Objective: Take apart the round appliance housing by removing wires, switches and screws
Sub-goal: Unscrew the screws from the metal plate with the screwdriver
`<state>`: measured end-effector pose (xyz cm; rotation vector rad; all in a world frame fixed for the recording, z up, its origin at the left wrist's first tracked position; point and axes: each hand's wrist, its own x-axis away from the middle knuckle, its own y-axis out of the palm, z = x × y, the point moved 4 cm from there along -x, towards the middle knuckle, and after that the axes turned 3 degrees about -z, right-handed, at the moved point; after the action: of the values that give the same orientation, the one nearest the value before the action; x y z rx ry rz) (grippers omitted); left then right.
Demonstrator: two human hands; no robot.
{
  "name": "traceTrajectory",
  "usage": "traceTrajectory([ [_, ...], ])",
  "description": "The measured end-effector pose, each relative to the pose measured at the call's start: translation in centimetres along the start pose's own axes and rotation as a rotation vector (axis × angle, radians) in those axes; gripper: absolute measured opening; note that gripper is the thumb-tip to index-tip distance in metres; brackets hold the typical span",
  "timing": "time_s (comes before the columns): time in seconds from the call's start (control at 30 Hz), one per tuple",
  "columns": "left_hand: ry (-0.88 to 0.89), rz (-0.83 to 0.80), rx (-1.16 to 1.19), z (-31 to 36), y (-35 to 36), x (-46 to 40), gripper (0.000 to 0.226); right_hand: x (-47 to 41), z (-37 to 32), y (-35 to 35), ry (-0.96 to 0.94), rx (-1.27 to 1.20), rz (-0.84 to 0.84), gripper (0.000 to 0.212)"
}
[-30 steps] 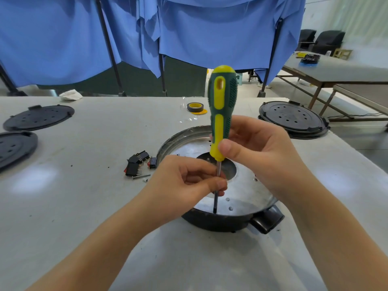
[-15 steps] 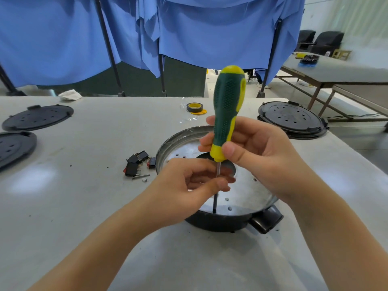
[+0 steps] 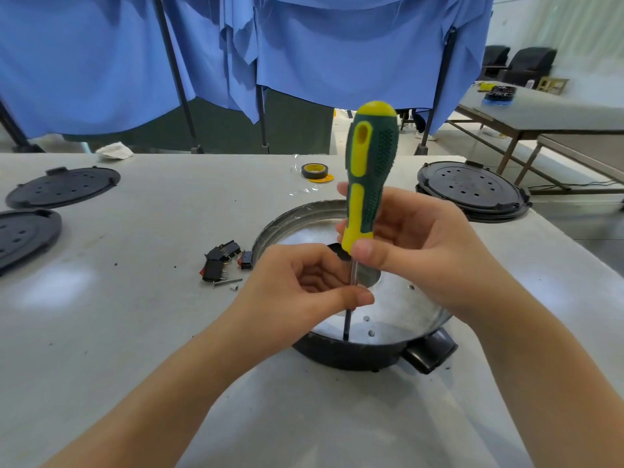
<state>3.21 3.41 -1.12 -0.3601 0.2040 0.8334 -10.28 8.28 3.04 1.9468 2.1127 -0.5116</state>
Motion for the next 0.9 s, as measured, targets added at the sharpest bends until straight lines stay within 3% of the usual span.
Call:
traceTrajectory([
  [0.23, -0.035, -0.177, 0.024, 0.07, 0.08, 0.26, 0.016, 0.04, 0.6, -0.49, 0.07, -0.042, -0.136, 0.045],
  [0.37, -0.018, -0.098, 0.001, 0.14, -0.01, 0.15, 0.014, -0.05, 0.74, -0.2, 0.064, 0.068, -0.076, 0.043],
  [0.5, -0.009, -0.03, -0.045, -0.09, -0.06, 0.01, 0.017, -0.1, 0.08, 0.19, -0.005, 0.027, -0.04, 0.039],
  [0.63, -0.015, -0.116, -0.06, -0.2, 0.03, -0.02, 0.008, 0.07, 0.27, -0.12, 0.014, -0.019, -0.093, 0.038],
  [0.73, -0.032, -0.186, -0.028, -0.2, 0.08, 0.19, 0.016, 0.05, 0.44, -0.24, 0.037, -0.003, -0.12, 0.038],
  [0.9, -0.007, -0.1, -0.059, -0.08, -0.01, 0.06, 0.012, -0.03, 0.56, 0.04, 0.065, 0.05, -0.08, 0.037],
])
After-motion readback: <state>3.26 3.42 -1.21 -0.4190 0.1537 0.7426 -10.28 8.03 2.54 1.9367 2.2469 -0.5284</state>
